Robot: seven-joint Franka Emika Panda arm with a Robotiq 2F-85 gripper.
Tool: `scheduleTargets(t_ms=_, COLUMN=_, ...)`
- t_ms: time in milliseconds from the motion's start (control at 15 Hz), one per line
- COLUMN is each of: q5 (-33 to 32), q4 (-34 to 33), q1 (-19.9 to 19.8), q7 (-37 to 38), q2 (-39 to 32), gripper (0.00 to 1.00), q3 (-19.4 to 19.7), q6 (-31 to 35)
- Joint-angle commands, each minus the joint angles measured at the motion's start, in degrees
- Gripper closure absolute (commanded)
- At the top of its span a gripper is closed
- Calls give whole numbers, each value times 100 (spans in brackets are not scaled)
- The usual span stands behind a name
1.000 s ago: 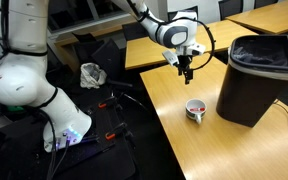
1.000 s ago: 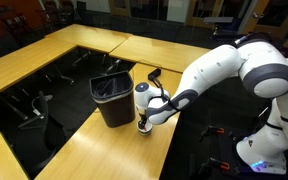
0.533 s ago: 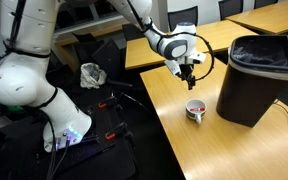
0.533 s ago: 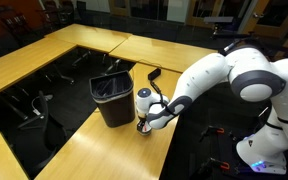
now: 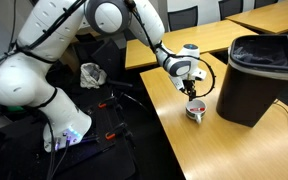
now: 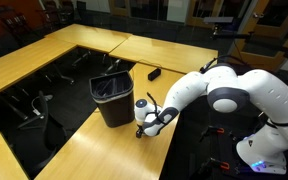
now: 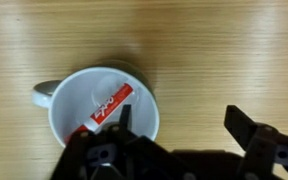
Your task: Move the cup slightly to the left
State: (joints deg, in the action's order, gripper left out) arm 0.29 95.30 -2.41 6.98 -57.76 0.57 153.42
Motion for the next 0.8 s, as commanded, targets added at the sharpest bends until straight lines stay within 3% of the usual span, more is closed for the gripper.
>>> scheduleTargets(t_ms=0, q5=29, q4=-590, q1=-3, q7=-241, q2=-414, gripper=0, q3=24, q6=-210)
scheduleTargets(t_ms=67, q5=16, q4=-702, q1=13, q7=-245, q2=-504, gripper=0, q3=48, q6=-252)
scheduleTargets(t_ms=133, q5=4, q4=-812, q1=7, q7=-308, q2=-601, gripper=8, q3=51, q6=-296)
scheduleTargets(t_ms=200, q5=14, q4=-901, q1=-3, q7=-328, q2=-674, gripper=26, q3=43, q6=-337)
scheduleTargets(t_ms=733, q5=-96, q4=-1406, q1=102, q7=-305, q2=-1072, gripper=86, q3=261, q6=-492)
